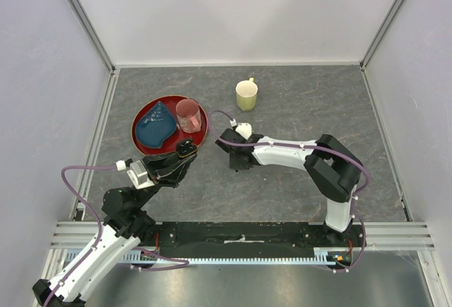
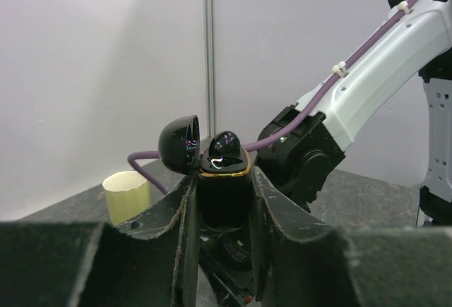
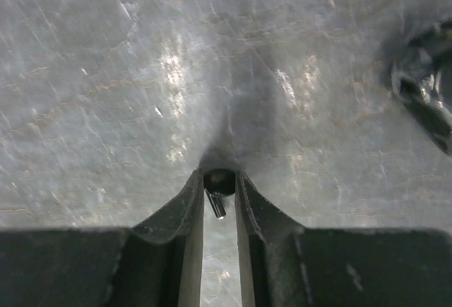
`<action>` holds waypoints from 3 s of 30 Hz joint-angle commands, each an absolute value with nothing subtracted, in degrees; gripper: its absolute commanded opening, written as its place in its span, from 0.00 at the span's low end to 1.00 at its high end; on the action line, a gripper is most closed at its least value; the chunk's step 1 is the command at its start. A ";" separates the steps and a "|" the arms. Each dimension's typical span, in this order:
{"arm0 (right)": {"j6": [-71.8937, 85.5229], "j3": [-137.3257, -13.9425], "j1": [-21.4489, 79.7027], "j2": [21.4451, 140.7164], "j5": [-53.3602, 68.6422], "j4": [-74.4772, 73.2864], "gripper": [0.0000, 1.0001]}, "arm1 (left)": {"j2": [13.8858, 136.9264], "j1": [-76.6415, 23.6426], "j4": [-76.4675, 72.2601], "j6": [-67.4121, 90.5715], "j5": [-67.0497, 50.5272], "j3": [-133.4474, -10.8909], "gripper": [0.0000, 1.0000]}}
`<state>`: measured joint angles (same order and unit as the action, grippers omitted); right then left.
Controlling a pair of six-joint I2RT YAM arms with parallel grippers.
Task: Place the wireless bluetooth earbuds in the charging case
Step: Pick up the earbud from the center of the board, then place the earbud in the charging case.
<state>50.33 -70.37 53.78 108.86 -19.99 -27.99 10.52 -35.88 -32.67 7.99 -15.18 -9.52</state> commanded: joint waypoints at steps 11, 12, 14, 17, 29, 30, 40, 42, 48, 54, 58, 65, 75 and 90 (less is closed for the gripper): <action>47.90 -66.00 54.05 105.73 -14.41 -31.55 0.25 | 11.51 -36.04 -34.10 8.17 -14.68 -11.34 0.02; 47.90 -66.44 54.05 105.91 -15.46 -32.34 0.27 | 11.43 -36.04 -33.93 8.26 -14.76 -11.42 0.02; 47.47 -67.06 54.05 106.17 -15.82 -32.96 0.30 | 11.08 -36.03 -33.66 8.26 -14.50 -11.34 0.02; 47.46 -67.76 53.96 107.05 -15.30 -33.31 0.35 | 10.99 -35.95 -33.49 8.17 -14.50 -11.34 0.02; 47.99 -68.64 54.05 108.98 -15.12 -34.10 0.36 | 10.81 -36.04 -33.05 7.73 -13.98 -11.25 0.02; 48.16 -68.73 54.05 108.90 -15.29 -34.28 0.36 | 10.72 -36.04 -32.96 7.73 -13.97 -11.25 0.02; 48.34 -68.91 54.05 108.99 -15.82 -34.54 0.23 | 10.72 -36.04 -32.96 7.82 -13.89 -11.34 0.02; 48.25 -69.08 53.96 108.46 -16.43 -34.45 0.20 | 10.81 -35.95 -32.96 7.82 -13.89 -11.34 0.02; 48.87 -66.81 53.96 100.32 -21.17 -31.04 0.13 | 11.34 -36.04 -32.87 8.26 -13.71 -11.60 0.02; 50.71 -59.78 53.96 83.96 -27.76 -21.64 0.06 | 12.13 -36.04 -33.39 8.70 -12.92 -11.78 0.02; 50.19 -54.59 54.23 73.24 -29.27 -12.15 0.00 | 13.44 -36.04 -35.32 9.32 -12.66 -11.60 0.02; 46.94 -49.22 55.02 58.82 -28.74 4.28 0.00 | 18.27 -36.04 -40.34 10.99 -13.53 -11.60 0.02; 38.77 -47.72 60.02 53.96 -25.75 20.20 0.00 | 24.52 -36.04 -45.79 11.87 -16.17 -11.95 0.02; 31.47 -51.59 71.28 64.15 -21.62 31.99 0.00 | 25.31 -36.04 -46.32 11.16 -18.63 -11.87 0.02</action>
<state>34.02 -48.23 69.60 62.11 -23.24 27.38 25.23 -35.88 -42.94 10.59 -16.93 -9.80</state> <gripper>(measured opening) 0.262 0.349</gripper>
